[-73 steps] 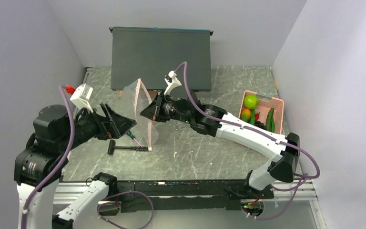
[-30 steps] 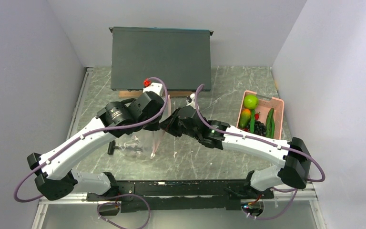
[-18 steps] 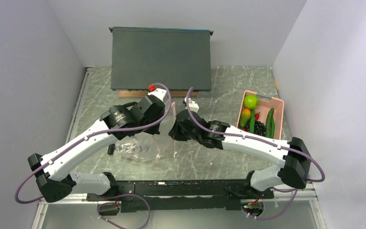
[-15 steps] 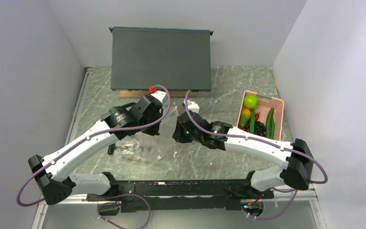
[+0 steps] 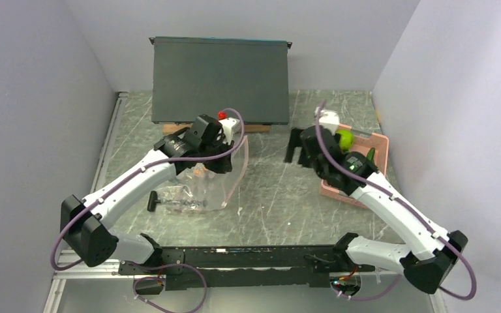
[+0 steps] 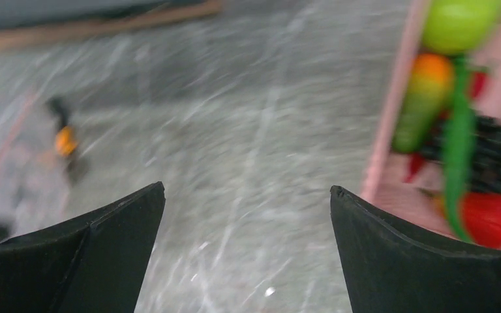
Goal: Place the food in the zip-top bag and seal the zipper
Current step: Pick up the fake fruit from the bin.
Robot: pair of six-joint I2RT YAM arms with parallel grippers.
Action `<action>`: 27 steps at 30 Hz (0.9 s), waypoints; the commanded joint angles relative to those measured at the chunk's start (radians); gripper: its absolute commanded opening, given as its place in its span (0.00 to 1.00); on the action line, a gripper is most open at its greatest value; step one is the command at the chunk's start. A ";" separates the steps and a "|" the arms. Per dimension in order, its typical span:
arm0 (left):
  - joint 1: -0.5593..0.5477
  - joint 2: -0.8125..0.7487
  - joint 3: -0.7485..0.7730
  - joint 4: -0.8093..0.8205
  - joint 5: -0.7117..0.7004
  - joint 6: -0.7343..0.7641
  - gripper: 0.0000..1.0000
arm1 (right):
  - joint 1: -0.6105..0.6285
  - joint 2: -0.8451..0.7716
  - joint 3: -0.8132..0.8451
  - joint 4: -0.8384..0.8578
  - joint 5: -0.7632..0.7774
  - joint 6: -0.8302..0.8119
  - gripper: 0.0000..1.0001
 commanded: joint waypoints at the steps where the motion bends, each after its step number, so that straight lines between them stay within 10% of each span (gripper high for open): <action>1: 0.029 0.000 -0.027 0.139 0.165 0.082 0.00 | -0.252 -0.023 -0.051 -0.078 0.112 0.024 0.99; 13: 0.073 -0.136 -0.171 0.198 0.145 0.098 0.00 | -0.821 0.184 -0.130 0.200 -0.244 0.123 0.99; 27: 0.057 -0.133 -0.182 0.216 0.172 0.120 0.00 | -1.063 0.545 -0.060 0.619 -0.559 0.087 0.99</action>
